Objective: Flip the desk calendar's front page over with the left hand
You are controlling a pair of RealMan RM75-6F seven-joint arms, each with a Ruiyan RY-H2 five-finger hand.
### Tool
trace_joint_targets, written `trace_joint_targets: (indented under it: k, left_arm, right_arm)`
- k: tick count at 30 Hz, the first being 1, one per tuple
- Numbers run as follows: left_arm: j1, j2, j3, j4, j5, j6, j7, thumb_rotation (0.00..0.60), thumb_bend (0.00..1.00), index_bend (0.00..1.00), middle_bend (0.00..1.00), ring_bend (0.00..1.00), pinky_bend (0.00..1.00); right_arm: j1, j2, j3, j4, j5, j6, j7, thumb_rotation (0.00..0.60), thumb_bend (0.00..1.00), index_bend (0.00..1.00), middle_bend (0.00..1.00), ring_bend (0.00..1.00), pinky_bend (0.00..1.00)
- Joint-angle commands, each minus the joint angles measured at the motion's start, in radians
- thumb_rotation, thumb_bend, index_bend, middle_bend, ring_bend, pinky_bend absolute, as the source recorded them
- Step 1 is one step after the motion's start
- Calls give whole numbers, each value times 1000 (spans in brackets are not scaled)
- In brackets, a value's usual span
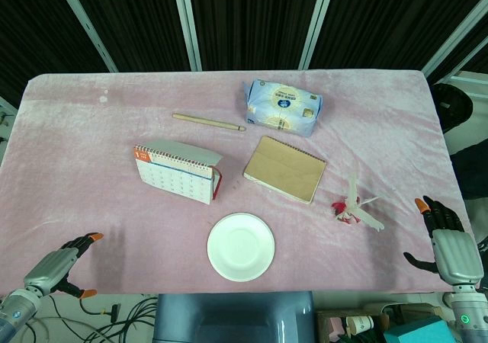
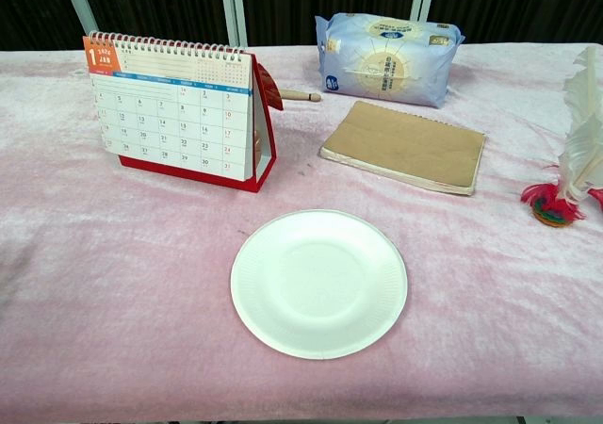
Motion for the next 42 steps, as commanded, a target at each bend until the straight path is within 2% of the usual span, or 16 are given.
trace_joint_targets:
  k: [1,11,22,30,33,34,36,38,40,42]
  left_arm:
    - [-1,2,3,0,3,2,-1,600,49,0,0,0,60]
    - [6,2,11,-13,14,30,3,600,50,0,0,0,60]
    - [5,-6,5,-15,-20,42,8,600,49,0,0,0,60]
    - [-13,-20,-26,-23,-80,40,17,600,49,0,0,3,80]
    - [-30,-27,-50,-42,-128,35,34,600,53,0,23,96,206]
    - [-37,-31,-63,-48,-149,37,45,600,64,0,71,168,279]
    - [-47,-46,-87,-55,-200,53,79,600,96,0,225,316,406]
    - [-55,-72,-116,-61,-272,86,126,600,126,0,432,492,534]
    - [-67,-102,-141,-72,-351,119,184,600,140,0,548,599,617]
    - [-87,-130,-165,-82,-427,144,242,600,147,0,617,666,670]
  right_arm:
    - [-1,1,-1,0,-1,1,1,600,104,0,0,0,70]
    - [-7,11,-5,2,-12,9,25,600,104,0,0,0,70]
    - [-5,13,-7,4,-18,7,31,600,104,0,0,0,70]
    - [-6,13,-5,3,-14,10,32,600,104,0,0,0,70]
    - [-6,13,-4,2,-13,10,33,600,104,0,0,0,70]
    - [-6,13,-4,2,-13,9,33,600,104,0,0,0,70]
    - [-6,13,-4,2,-13,9,34,600,104,0,0,0,70]
    - [-6,14,-4,1,-13,9,35,600,104,0,0,0,70]
    - [-7,15,-4,1,-13,9,37,600,105,0,0,0,70]
    - [-7,15,-4,1,-13,9,38,600,104,0,0,0,70]
